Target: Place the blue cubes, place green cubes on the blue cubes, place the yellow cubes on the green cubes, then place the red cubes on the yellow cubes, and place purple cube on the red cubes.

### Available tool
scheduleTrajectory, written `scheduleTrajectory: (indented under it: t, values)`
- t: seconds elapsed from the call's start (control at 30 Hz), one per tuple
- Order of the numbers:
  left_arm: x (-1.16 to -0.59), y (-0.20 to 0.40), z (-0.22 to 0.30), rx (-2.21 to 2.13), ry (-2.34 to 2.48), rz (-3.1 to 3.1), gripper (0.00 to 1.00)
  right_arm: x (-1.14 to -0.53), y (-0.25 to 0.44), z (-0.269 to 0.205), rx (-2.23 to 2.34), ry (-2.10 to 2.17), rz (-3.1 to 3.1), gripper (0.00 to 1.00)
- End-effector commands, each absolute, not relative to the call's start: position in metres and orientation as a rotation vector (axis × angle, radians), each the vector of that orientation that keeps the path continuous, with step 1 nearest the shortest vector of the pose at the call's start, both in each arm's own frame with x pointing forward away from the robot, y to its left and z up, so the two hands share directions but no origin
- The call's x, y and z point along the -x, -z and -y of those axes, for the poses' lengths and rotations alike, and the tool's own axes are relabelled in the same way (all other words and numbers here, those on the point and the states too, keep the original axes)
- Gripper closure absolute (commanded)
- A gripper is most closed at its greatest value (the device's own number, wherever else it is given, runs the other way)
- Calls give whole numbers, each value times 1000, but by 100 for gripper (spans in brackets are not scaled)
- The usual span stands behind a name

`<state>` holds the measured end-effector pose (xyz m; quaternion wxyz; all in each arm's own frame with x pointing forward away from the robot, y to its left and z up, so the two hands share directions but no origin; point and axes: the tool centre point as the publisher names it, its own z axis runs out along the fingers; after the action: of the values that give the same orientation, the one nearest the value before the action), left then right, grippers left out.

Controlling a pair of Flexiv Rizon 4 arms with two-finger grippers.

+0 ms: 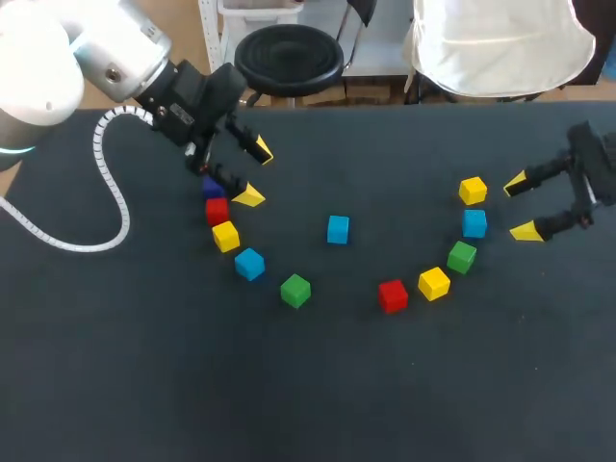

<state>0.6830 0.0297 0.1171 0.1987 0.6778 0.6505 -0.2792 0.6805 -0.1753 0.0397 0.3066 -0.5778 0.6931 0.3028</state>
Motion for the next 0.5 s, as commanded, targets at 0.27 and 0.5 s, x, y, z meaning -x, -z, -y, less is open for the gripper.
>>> scheduleTrajectory:
  t: [0.27,0.5]
  values:
    - [-684,-117,-29,-1899,781,-1821,0,-687,-35,171,1522,-844,-1817,0]
    - [-684,-117,-29,-1899,781,-1821,0,-689,-24,164,1557,-893,-1817,0]
